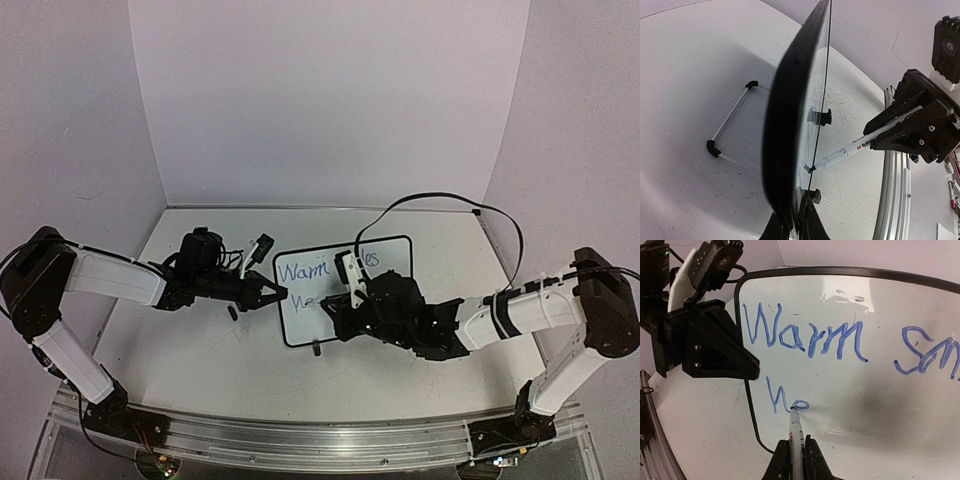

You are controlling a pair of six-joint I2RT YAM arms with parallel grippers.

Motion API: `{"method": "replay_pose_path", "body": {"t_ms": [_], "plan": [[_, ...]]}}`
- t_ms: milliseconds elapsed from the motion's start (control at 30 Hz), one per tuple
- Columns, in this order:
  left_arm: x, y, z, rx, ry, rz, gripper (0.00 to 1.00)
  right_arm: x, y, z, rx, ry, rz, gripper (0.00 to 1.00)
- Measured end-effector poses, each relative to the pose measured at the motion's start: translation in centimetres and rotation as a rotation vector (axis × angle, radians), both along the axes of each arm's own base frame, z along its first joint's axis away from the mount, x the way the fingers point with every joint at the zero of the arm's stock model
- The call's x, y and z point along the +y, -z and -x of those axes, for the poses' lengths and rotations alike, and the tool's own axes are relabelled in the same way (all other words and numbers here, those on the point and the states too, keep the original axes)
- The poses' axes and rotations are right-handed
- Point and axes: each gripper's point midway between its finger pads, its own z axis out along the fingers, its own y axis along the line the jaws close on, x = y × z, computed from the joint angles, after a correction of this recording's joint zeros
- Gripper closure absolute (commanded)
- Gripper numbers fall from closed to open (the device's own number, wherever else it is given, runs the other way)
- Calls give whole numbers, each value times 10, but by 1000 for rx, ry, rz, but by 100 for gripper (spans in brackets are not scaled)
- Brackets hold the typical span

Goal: Write a sentence on the whiteboard

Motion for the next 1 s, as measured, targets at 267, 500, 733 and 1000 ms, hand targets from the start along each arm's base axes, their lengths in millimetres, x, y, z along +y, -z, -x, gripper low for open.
{"method": "replay_pose_path", "body": {"t_ms": [267,500,733,1000], "plan": [[0,0,0,1,0,-1,100,-4,6,2,11,5,16,100],[0,0,1,2,5,2,100,-12,1,2,4,11,13,100],[0,0,1,2,6,3,100,-23,-19,-7,-23,39,-45,100],[0,0,1,3,6,2,100,-25,-16,-11,-18,48,-44,100]]}}
